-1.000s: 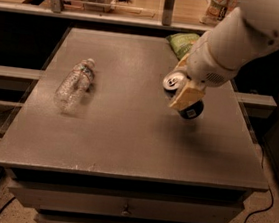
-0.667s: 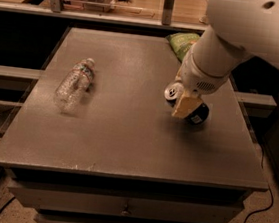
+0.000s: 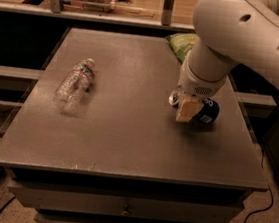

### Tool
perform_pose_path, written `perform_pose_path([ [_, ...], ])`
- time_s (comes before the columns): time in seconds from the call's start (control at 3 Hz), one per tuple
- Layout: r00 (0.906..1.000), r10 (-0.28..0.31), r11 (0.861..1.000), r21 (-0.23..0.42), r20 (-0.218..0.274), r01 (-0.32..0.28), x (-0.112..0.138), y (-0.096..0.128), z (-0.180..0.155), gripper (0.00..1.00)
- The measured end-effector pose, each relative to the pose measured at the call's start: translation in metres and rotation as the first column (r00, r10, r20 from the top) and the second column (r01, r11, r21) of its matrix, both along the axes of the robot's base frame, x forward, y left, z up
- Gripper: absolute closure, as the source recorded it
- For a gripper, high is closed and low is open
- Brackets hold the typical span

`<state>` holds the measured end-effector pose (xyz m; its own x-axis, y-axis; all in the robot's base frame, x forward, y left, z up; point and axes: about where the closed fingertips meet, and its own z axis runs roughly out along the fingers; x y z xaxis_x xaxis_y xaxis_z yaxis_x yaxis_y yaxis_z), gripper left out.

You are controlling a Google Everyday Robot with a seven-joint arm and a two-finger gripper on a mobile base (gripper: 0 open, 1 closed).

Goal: Knock pepsi can over

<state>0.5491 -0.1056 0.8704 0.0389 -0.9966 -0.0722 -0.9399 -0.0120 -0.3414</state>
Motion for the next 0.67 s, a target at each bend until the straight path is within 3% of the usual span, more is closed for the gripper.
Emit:
perform_pose_path([
  [0.33, 1.0, 0.0, 1.0, -0.001, 0.0, 0.0, -0.0006, -0.0002, 0.0001, 0.0],
  [0.67, 1.0, 0.0, 1.0, -0.001, 0.0, 0.0, -0.0006, -0.0002, 0.0001, 0.0],
])
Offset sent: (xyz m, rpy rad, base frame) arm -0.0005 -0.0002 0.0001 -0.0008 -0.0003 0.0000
